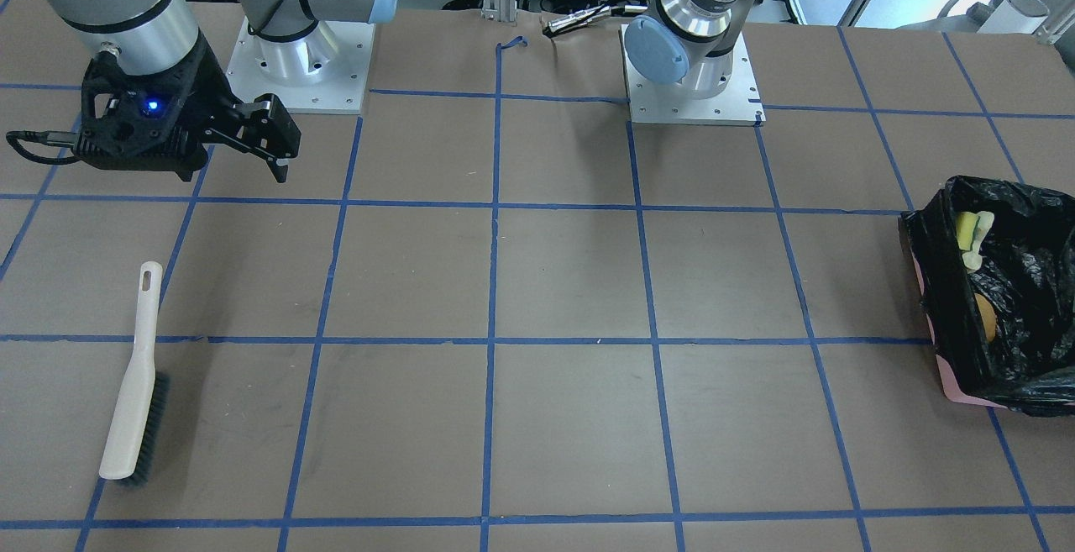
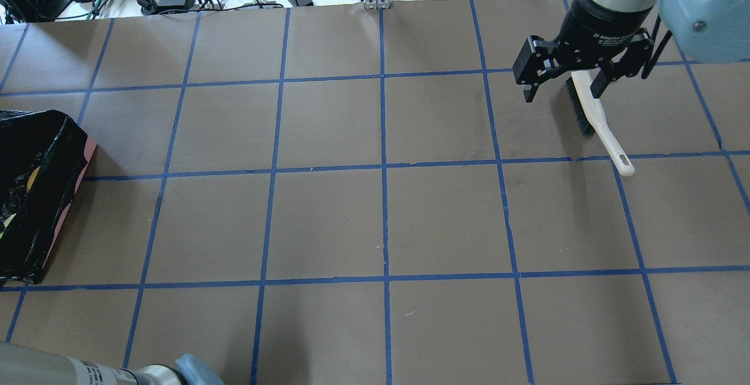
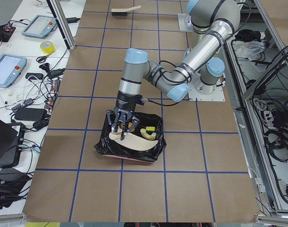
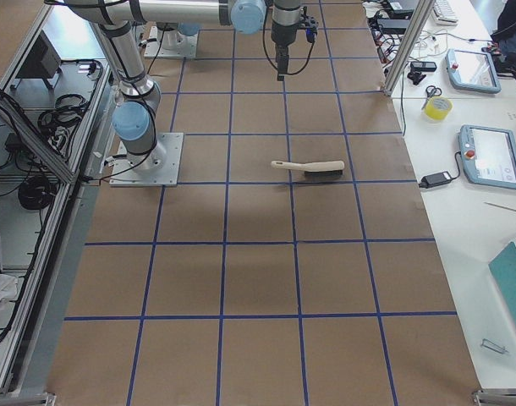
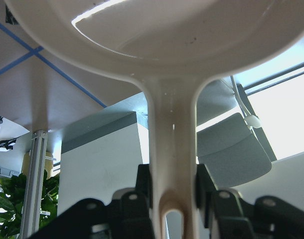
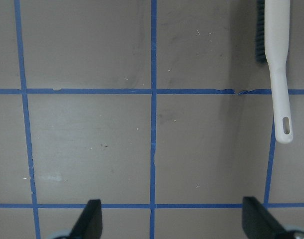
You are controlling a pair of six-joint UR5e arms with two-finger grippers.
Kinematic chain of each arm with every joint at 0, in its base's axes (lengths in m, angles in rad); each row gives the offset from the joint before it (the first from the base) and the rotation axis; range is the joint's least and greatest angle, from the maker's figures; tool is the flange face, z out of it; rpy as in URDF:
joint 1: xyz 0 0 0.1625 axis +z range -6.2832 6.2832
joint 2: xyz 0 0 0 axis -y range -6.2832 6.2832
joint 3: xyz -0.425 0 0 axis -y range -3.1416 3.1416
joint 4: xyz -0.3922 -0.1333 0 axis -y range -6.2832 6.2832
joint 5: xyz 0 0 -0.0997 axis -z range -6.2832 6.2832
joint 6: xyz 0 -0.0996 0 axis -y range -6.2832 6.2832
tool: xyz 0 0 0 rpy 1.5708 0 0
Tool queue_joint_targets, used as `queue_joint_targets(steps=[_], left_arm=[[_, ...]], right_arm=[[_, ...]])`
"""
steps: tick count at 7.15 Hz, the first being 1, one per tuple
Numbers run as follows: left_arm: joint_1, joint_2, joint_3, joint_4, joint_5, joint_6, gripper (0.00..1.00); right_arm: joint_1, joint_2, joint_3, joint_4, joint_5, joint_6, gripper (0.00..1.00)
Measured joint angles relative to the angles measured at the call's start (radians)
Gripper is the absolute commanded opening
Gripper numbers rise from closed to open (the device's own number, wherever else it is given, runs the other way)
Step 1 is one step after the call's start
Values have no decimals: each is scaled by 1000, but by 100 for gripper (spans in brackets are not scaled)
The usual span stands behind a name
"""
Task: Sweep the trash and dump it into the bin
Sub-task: 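Bring the empty dustpan back from the trash bag with the left gripper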
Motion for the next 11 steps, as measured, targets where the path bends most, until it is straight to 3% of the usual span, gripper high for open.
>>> queue_joint_targets(steps=[1,4,7,9,11], left_arm=[[-7,1,5,-25,2,1,0],[-42,3,117,-314,-15,-67,0],[-58,7,235,-667,-148,-253,0],[-85,8,243,-785,-225,-414,0],[-174,13,238,-847,-245,-603,0]], right_arm=[[0,0,2,-1,0,-2,100],[0,0,3,-4,-4,-5,100],[0,-2,3,-2,-1,-4,100],[0,-3,3,-1,-8,-4,100],[0,-1,3,0,-6,-1,100]])
